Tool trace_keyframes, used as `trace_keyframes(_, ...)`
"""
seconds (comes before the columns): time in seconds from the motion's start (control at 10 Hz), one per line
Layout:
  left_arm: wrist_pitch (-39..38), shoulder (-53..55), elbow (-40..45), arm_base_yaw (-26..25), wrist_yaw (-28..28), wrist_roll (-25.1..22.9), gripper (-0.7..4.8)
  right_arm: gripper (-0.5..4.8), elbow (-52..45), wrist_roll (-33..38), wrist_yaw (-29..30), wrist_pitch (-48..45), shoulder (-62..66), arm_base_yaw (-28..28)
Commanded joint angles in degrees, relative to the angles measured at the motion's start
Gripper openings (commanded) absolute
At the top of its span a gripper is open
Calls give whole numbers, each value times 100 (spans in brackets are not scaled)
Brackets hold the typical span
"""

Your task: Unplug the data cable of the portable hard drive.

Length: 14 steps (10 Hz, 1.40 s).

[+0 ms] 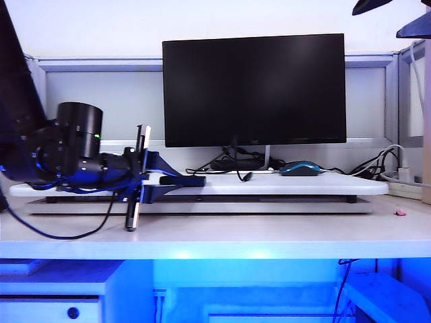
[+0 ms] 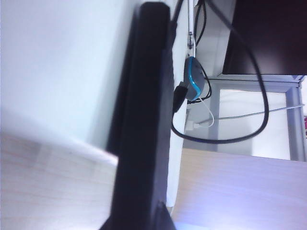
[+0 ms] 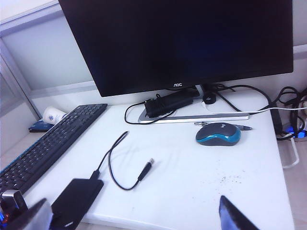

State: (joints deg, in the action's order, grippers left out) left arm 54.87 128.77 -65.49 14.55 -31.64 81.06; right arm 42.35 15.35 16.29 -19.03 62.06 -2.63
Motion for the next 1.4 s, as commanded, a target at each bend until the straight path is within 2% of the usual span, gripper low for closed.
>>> trace_keyframes(0.1, -647, 199, -627, -83, -94, -457, -6, 459, 197, 4, 81, -542, 411, -280)
trace_keyframes(0.3, -636, 221, -804, -83, -494, -468, -6, 459, 769, 4, 345, -540, 1224, -479)
trace_keyframes(0.4, -560, 219, -828, -76, -968, -501, -6, 458, 1462, 4, 476, -525, 2039, -745)
trace_keyframes(0.5, -140, 212, -1248, 177, -1843, -546, -6, 425, 2625, 195, 1213, -522, 3626, -925)
trace_keyframes(0.6, -144, 208, -1392, 210, -1897, -542, -6, 425, 2785, 286, 1217, -522, 3858, -925)
trace_keyframes(0.7, 691, 203, -1797, 286, -2544, -129, -6, 416, 4135, 745, 1401, -525, 5093, -925)
trace_keyframes(0.9, 931, 203, -1891, 289, -2728, 0, -6, 407, 4138, 870, 1497, -529, 5241, -925)
trace_keyframes(1.1, 1202, 203, -2214, 404, -3230, 192, -6, 313, 4186, 1016, 1580, -981, 5261, -909)
trace_keyframes(1.2, 1204, 203, -2214, 409, -3274, 190, -6, 313, 4186, 1016, 1580, -999, 5261, -909)
trace_keyframes(1.3, 1198, 205, -2212, 409, -3397, 122, -6, 246, 4201, 1106, 1582, -1139, 5261, -892)
trace_keyframes(1.4, 848, 208, -2212, 396, -3370, -249, -6, 144, 4201, 1178, 1716, -1172, 5259, -772)
